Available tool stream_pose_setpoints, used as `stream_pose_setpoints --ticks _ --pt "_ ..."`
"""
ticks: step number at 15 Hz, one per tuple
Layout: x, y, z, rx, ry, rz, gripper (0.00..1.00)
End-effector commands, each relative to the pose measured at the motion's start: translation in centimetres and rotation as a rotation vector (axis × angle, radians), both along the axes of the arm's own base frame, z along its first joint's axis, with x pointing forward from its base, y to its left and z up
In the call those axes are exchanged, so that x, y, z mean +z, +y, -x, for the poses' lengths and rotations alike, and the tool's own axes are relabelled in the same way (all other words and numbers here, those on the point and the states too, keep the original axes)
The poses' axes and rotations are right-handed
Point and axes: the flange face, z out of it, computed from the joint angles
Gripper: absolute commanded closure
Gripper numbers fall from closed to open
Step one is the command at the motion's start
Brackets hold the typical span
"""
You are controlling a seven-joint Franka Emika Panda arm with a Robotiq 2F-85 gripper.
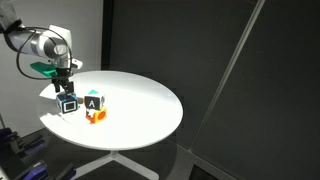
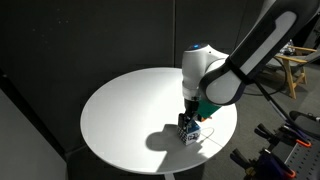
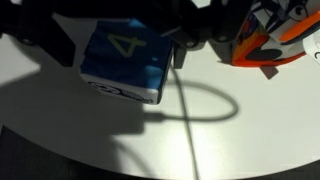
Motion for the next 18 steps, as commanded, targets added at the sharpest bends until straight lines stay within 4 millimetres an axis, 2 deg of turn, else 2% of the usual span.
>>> stream_pose_setpoints --ticks 1,6,18 --pt "-0.2 0.7 -0.7 -0.018 -0.013 0.019 0.0" --pt "-0.7 0.9 -1.0 -0.023 -0.011 0.026 0.0" --pt "-1.5 0.0 -1.5 -0.036 0.0 0.042 0.0"
